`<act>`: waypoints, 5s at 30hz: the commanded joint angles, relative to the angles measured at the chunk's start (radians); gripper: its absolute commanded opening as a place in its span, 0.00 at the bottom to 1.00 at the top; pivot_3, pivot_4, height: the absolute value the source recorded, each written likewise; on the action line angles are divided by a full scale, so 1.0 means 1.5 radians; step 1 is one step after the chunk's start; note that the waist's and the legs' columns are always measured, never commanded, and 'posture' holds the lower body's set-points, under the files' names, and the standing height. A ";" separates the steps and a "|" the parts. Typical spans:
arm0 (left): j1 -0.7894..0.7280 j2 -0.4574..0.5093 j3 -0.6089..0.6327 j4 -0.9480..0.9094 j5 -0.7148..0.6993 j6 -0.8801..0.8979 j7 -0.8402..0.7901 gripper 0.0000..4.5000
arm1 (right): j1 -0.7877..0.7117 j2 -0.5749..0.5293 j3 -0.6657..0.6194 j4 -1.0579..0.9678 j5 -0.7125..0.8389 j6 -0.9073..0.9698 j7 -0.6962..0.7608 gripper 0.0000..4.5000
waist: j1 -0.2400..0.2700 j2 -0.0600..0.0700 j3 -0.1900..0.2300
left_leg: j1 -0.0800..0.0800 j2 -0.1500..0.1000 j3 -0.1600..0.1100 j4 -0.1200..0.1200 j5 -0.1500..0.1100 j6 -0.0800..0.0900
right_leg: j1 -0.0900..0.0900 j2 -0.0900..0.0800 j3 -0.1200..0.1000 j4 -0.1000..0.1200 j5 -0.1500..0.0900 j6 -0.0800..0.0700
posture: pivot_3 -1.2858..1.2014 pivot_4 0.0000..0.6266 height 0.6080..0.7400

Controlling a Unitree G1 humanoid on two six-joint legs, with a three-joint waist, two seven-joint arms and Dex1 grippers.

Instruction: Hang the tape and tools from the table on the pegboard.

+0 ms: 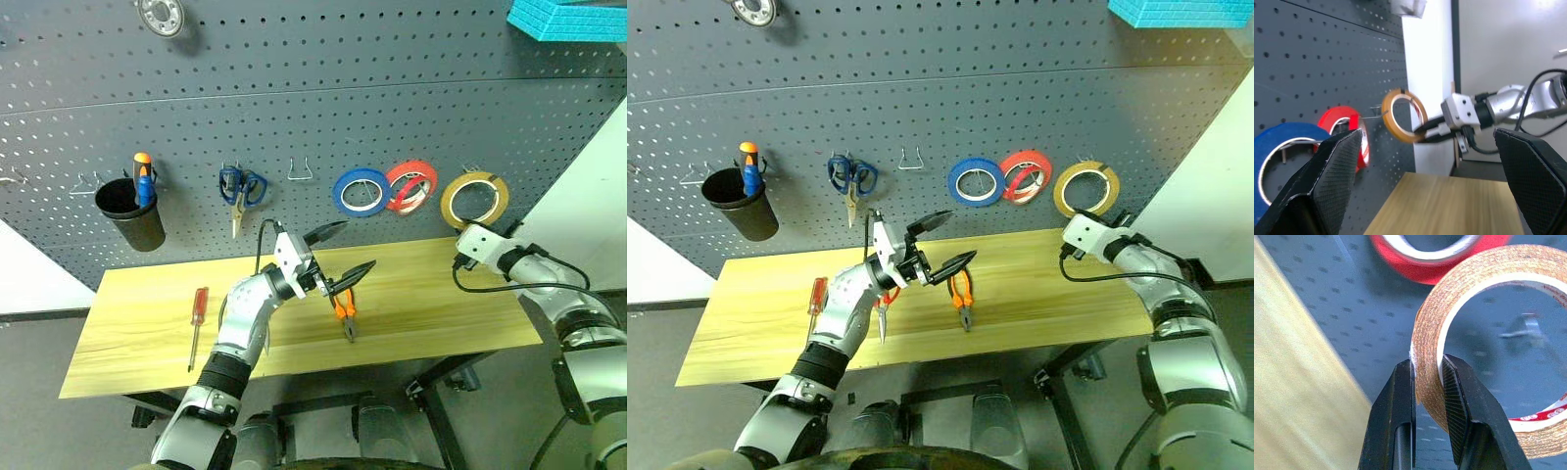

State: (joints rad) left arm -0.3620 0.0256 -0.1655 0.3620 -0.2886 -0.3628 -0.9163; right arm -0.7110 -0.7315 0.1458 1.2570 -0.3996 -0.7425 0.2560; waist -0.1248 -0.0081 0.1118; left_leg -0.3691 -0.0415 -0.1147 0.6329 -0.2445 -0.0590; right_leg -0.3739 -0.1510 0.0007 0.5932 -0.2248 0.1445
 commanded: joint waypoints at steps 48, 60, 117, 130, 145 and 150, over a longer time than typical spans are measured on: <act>0.246 0.286 0.113 -0.057 0.044 0.135 0.074 1.00 | 0.171 0.417 0.075 -0.656 0.241 1.136 0.035 0.99 | 0.034 0.005 0.011 | -0.006 0.002 -0.001 -0.002 0.000 -0.001 | -0.016 0.001 0.000 0.014 -0.004 0.001 | 0.46 0.19 1.00; 0.277 0.283 0.125 -0.096 0.030 0.142 0.083 1.00 | 0.112 0.472 0.020 -0.500 0.235 1.103 -0.070 0.99 | 0.034 0.003 0.015 | -0.008 0.002 -0.001 -0.003 0.000 -0.001 | -0.019 0.002 0.000 0.014 -0.004 0.001 | 0.47 0.20 1.00; 0.202 0.159 0.230 -0.153 -0.039 -0.089 0.147 1.00 | -0.264 0.487 -0.046 -0.287 0.319 0.258 0.142 0.49 | 0.016 0.004 0.019 | -0.014 0.006 -0.003 -0.004 0.001 -0.002 | -0.024 0.009 0.000 0.013 0.000 -0.001 | 0.49 0.13 1.00; 0.237 0.154 0.213 -0.198 -0.047 -0.073 0.157 1.00 | -0.312 0.492 -0.061 -0.092 0.267 0.112 0.071 0.49 | 0.019 0.005 0.019 | -0.014 0.012 -0.003 -0.005 0.001 -0.002 | -0.026 0.015 0.000 0.013 0.002 -0.006 | 0.49 0.14 1.00; 0.234 0.156 0.200 -0.205 -0.055 -0.062 0.153 1.00 | -0.298 0.476 -0.080 -0.060 0.245 0.094 0.050 0.99 | 0.019 0.005 0.020 | -0.013 0.013 -0.003 -0.004 0.001 -0.002 | -0.026 0.016 0.000 0.014 0.002 -0.007 | 0.49 0.15 1.00; 0.252 0.164 0.206 -0.224 -0.031 -0.040 0.184 1.00 | -0.224 0.439 -0.027 -0.148 0.206 -0.019 0.119 0.99 | 0.019 0.005 0.020 | -0.012 0.014 -0.004 -0.002 0.002 -0.003 | -0.025 0.017 0.001 0.014 0.003 -0.012 | 0.49 0.16 1.00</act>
State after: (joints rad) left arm 0.0121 0.2595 0.1332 0.0732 -0.3509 -0.4299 -0.6621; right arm -1.0610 -0.0648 0.0855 1.1033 -0.0797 -0.7064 0.3917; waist -0.0958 -0.0002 0.1412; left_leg -0.3866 -0.0206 -0.1201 0.6295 -0.2421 -0.0631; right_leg -0.4103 -0.1251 0.0018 0.6135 -0.2206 0.1270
